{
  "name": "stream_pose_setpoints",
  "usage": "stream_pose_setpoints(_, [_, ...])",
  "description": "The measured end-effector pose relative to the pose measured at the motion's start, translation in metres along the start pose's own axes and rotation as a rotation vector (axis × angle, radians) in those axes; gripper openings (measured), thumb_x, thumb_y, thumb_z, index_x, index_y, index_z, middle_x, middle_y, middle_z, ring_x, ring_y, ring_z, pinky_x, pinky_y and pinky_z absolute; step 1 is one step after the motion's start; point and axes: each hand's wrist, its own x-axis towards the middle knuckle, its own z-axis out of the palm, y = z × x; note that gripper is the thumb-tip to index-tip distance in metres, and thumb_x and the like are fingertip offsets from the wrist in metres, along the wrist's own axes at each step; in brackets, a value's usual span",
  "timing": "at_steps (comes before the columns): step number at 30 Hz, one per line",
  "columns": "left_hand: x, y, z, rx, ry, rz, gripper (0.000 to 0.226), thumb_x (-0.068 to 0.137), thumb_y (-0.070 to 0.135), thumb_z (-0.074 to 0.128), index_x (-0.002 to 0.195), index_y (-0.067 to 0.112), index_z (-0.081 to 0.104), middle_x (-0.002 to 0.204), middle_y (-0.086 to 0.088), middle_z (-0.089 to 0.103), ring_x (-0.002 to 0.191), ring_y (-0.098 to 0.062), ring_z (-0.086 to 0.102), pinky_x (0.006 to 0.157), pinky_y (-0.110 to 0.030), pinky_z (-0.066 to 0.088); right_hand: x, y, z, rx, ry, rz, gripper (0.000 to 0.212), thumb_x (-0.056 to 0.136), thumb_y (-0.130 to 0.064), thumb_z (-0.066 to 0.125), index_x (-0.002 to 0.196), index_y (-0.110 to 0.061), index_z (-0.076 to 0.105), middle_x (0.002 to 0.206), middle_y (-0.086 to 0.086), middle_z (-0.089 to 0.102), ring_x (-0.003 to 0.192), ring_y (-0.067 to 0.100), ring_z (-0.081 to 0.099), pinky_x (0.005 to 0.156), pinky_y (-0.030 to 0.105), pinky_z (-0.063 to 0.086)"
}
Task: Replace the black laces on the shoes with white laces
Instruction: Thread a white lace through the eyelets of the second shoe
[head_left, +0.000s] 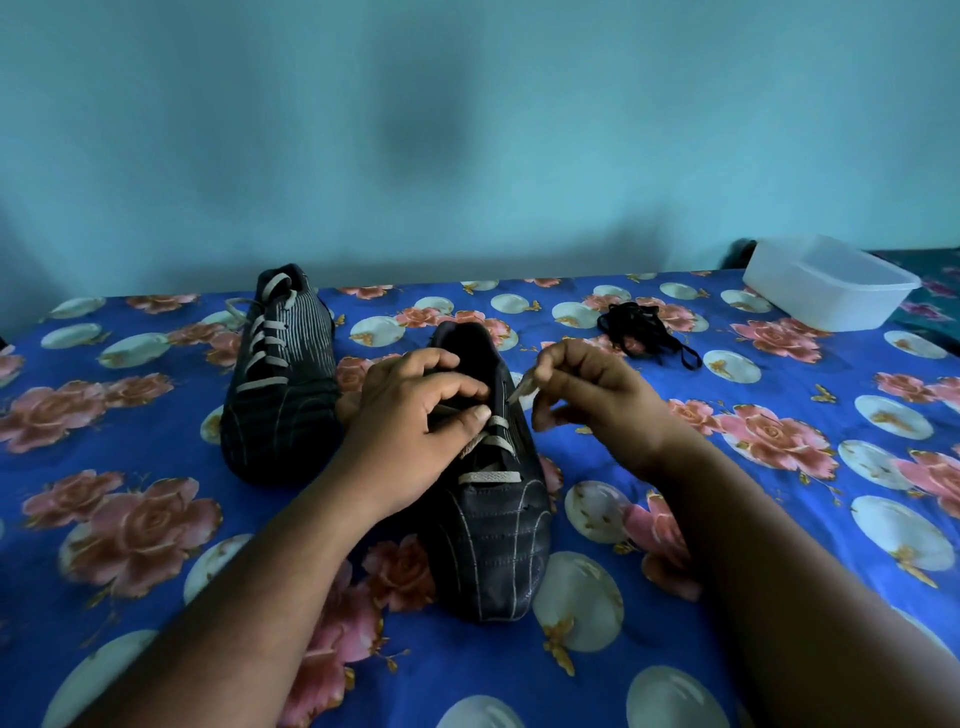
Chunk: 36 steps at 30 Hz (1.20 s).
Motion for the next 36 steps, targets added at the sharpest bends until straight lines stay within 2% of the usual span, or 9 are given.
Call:
stream_pose_setpoints(5, [-0.004, 0.001, -0.010, -0.048, -0.066, 0.008, 0.026, 0.080, 0.060, 0.075, 0.104, 0.058, 0.065, 0.133, 0.030, 0.045, 0.130, -0.003, 0.031, 0.110, -0.037, 0.022, 0.001, -0.006, -0.021, 0.193, 0.393, -0.010, 0.008, 0.105, -0.016, 0.052, 0.097, -0.015, 0.053, 0.091, 0.007, 0.071, 0.067, 0.018, 0.063, 0.060, 0.033, 0.057])
stream_pose_setpoints(8, [-0.005, -0.001, -0.017, -0.060, -0.108, 0.018, 0.055, 0.076, 0.057, 0.081, 0.126, 0.053, 0.058, 0.135, 0.032, 0.044, 0.130, 0.000, 0.030, 0.116, -0.037, 0.026, 0.003, -0.002, -0.033, 0.172, 0.641, 0.065, 0.008, 0.105, -0.020, 0.053, 0.103, -0.013, 0.055, 0.087, 0.005, 0.070, 0.062, 0.014, 0.060, 0.057, 0.033, 0.055])
stream_pose_setpoints(10, [-0.005, -0.004, -0.021, -0.070, -0.179, -0.009, 0.082, 0.071, 0.062, 0.083, 0.143, 0.049, 0.045, 0.137, 0.036, 0.036, 0.129, 0.008, 0.023, 0.118, -0.035, 0.022, 0.006, 0.005, -0.036, -0.002, 0.701, 0.116, 0.010, 0.104, -0.021, 0.055, 0.097, -0.014, 0.055, 0.091, 0.010, 0.069, 0.065, 0.016, 0.058, 0.058, 0.035, 0.054])
stream_pose_setpoints(13, [-0.004, -0.011, -0.021, -0.100, -0.322, -0.073, 0.115, 0.060, 0.082, 0.069, 0.156, 0.047, 0.017, 0.157, 0.027, 0.015, 0.143, 0.012, 0.003, 0.126, -0.039, 0.009, 0.008, 0.014, -0.028, -0.344, 0.528, 0.017, 0.009, 0.098, -0.027, 0.064, 0.096, -0.020, 0.059, 0.094, 0.003, 0.066, 0.081, 0.017, 0.060, 0.071, 0.032, 0.051])
stream_pose_setpoints(17, [-0.004, -0.016, -0.019, -0.162, -0.376, -0.110, 0.125, 0.056, 0.091, 0.065, 0.158, 0.045, 0.009, 0.166, 0.024, 0.003, 0.153, 0.002, 0.001, 0.128, -0.046, 0.012, 0.003, 0.017, -0.010, -0.648, 0.107, -0.229, 0.024, 0.090, -0.054, 0.063, 0.103, -0.034, 0.065, 0.106, -0.015, 0.065, 0.104, 0.010, 0.058, 0.089, 0.021, 0.044])
stream_pose_setpoints(21, [-0.003, -0.011, -0.021, -0.053, -0.382, -0.117, 0.123, 0.055, 0.090, 0.058, 0.158, 0.044, 0.008, 0.166, 0.024, 0.002, 0.153, -0.002, 0.007, 0.126, -0.049, 0.017, 0.003, 0.018, -0.002, -0.637, -0.064, -0.287, 0.007, 0.092, -0.036, 0.070, 0.093, -0.030, 0.066, 0.090, -0.012, 0.067, 0.090, 0.012, 0.062, 0.082, 0.025, 0.045])
stream_pose_setpoints(25, [-0.001, -0.016, -0.022, -0.051, -0.372, -0.097, 0.123, 0.054, 0.094, 0.057, 0.157, 0.045, 0.010, 0.164, 0.024, 0.006, 0.152, -0.001, 0.011, 0.126, -0.047, 0.018, 0.004, 0.016, -0.006, -0.419, -0.061, -0.159, 0.009, 0.097, -0.024, 0.066, 0.090, -0.018, 0.067, 0.086, -0.004, 0.067, 0.085, 0.011, 0.061, 0.080, 0.032, 0.049])
stream_pose_setpoints(29, [-0.001, -0.021, -0.021, -0.065, -0.362, -0.098, 0.126, 0.050, 0.099, 0.058, 0.156, 0.048, 0.012, 0.164, 0.021, 0.009, 0.151, 0.000, 0.011, 0.126, -0.044, 0.020, 0.002, 0.008, -0.008, -0.324, -0.006, -0.138, 0.016, 0.097, -0.024, 0.062, 0.089, -0.011, 0.066, 0.084, -0.002, 0.066, 0.082, 0.006, 0.060, 0.077, 0.023, 0.047])
stream_pose_setpoints(36, [-0.002, -0.020, -0.022, -0.020, -0.398, -0.136, 0.117, 0.050, 0.099, 0.059, 0.148, 0.061, 0.007, 0.166, 0.019, 0.007, 0.153, -0.009, 0.014, 0.123, -0.053, 0.023, 0.006, 0.006, -0.029, -0.154, 0.471, -0.005, 0.022, 0.099, -0.018, 0.059, 0.077, -0.016, 0.063, 0.068, -0.006, 0.063, 0.066, 0.011, 0.055, 0.067, 0.033, 0.046])
